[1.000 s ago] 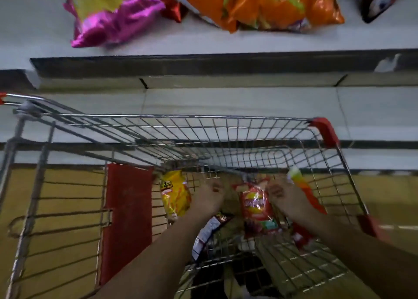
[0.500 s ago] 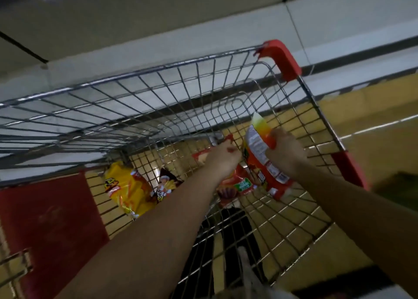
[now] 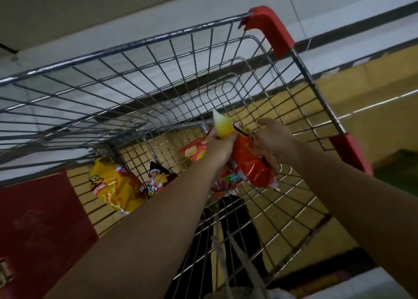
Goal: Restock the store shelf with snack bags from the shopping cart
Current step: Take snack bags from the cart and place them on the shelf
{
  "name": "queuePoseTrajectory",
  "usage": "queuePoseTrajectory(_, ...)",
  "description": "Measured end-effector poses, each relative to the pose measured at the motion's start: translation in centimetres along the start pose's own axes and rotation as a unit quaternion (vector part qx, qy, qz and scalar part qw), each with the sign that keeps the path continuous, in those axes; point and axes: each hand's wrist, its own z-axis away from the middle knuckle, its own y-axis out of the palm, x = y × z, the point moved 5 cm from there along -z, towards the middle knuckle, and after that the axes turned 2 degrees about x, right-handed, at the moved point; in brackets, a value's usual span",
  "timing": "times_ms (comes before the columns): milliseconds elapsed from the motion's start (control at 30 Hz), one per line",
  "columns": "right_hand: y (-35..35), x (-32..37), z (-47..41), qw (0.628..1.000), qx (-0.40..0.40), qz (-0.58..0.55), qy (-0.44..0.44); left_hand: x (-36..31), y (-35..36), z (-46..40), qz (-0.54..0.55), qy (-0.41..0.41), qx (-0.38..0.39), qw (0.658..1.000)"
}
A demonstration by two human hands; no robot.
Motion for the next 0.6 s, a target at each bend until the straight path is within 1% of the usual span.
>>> queuePoseTrajectory(67, 0.7, 0.3, -0.1, 0.998, 0.04, 0.04, -0.007, 0.7, -0.5, -0.1, 0.062, -0.025, 0.0, 0.998)
queuePoseTrajectory(133, 1.2, 0.6, -0.2, 0.994, 0.032, 0.098, -0.022, 1.3, -0.8, -0.2, 0.085, -0.047, -0.009, 0.995)
queuePoseTrajectory(200, 1.9, 0.7, -0.1, 0.994, 0.038, 0.1, -0.034, 1.8, -1.1, -0.4, 0.089, -0.054, -0.029, 0.994)
queuePoseTrajectory(233, 2.4, 0.5, -0.1, 0.995, 0.048, 0.081, -0.037, 2.0, -1.2, -0.5, 0.09, -0.047, -0.042, 0.994)
queuePoseTrajectory(300, 2.9, 0.4, 0.3, 0.997, 0.074, -0.017, -0.024, 2.2, -1.7, -0.5, 0.088, -0.017, -0.063, 0.994)
queuePoseTrajectory(333, 3.0, 0.4, 0.5, 0.993, 0.092, -0.067, -0.015, 2.2, -2.1, -0.5, 0.089, -0.001, -0.071, 0.993)
queuePoseTrajectory(400, 2.9, 0.5, 1.1, 0.985, 0.115, -0.128, -0.003, 2.3, -3.1, -0.1, 0.091, 0.022, -0.082, 0.992)
queuePoseTrajectory(533, 2.9, 0.8, 1.7, 0.974, 0.143, -0.172, -0.021, 2.0, -6.0, 1.3, 0.061, 0.057, -0.061, 0.995)
queuePoseTrajectory(600, 2.8, 0.8, 1.7, 0.982, 0.131, -0.13, -0.039, 1.9, -7.8, 2.4, 0.067, 0.07, -0.036, 0.995)
